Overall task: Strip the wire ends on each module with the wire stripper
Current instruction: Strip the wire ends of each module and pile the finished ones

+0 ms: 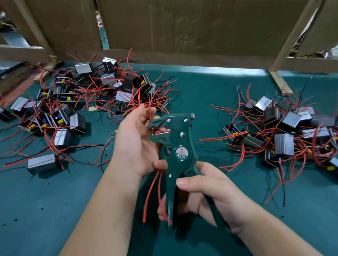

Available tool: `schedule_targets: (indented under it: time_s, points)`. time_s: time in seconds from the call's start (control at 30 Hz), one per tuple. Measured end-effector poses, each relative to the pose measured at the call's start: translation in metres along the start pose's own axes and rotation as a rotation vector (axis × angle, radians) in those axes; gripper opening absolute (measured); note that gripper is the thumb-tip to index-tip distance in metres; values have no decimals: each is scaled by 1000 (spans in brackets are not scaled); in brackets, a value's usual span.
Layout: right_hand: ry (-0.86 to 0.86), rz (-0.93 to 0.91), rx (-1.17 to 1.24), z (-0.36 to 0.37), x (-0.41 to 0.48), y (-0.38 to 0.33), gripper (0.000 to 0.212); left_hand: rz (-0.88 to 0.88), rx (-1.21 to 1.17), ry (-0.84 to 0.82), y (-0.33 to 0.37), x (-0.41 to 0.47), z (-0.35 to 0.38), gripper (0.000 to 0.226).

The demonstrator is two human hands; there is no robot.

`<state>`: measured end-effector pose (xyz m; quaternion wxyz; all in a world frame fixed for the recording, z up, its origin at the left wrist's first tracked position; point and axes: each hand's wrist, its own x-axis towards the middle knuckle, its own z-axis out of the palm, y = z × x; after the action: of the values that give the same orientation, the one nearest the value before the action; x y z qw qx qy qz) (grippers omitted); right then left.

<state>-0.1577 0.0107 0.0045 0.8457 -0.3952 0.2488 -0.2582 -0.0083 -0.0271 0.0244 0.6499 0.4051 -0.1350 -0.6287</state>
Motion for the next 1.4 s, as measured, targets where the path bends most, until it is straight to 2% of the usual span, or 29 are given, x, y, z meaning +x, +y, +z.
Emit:
schedule_targets:
  time_s: [0.1, 0.17, 0.27, 0.33, 0.4, 0.47, 0.53, 0.63, 0.73, 0.8, 0.87, 0.97, 1.1, 1.17, 1.23, 1.3, 1.4]
  points:
    - [42, -74, -19, -3, -2, 0, 61, 146, 20, -11, 6, 3, -3, 35]
    - [70, -159, -19, -6, -6, -1, 57, 312, 103, 35, 12, 7, -9, 34]
    - [191, -361, 7, -13, -9, -9, 51, 605, 391, 316, 19, 12, -21, 23]
    - [314, -491, 16, -18, -9, -17, 50, 688, 701, 563, 21, 18, -33, 14]
    - [449, -556, 15, -25, -9, -24, 49, 548, 1080, 724, 20, 23, -44, 27]
    - [539, -568, 0, -30, -9, -29, 37, 341, 1331, 719, 17, 27, -46, 45]
    - [539, -541, 35, -33, -11, -32, 26, 274, 1411, 648, 12, 32, -46, 53]
    - [519, -516, 66, -33, -13, -34, 31, 374, 1299, 606, 11, 35, -48, 55]
    - [515, -474, 79, -32, -13, -33, 43, 689, 1034, 560, 18, 31, -49, 51]
    - [483, -441, 96, -32, -12, -32, 48, 926, 849, 476, 21, 26, -46, 37]
    - [442, -432, 121, -30, -12, -32, 54, 1033, 686, 330, 22, 21, -40, 23]
    - [392, -441, 141, -30, -12, -32, 56, 967, 526, 74, 18, 15, -29, 24]
    - [351, -459, 163, -32, -13, -34, 55, 880, 277, -1, 18, 6, -20, 22]
    - [340, -477, 157, -33, -14, -35, 57, 749, 39, -105, 24, 3, -21, 21]
    - [338, -491, 146, -34, -14, -36, 61, 610, -102, -196, 32, 0, -25, 24]
    - [338, -489, 141, -34, -14, -37, 64, 531, -54, -218, 34, -1, -27, 23]
    - [333, -440, 122, -34, -14, -37, 63, 387, 188, -186, 25, -1, -20, 18]
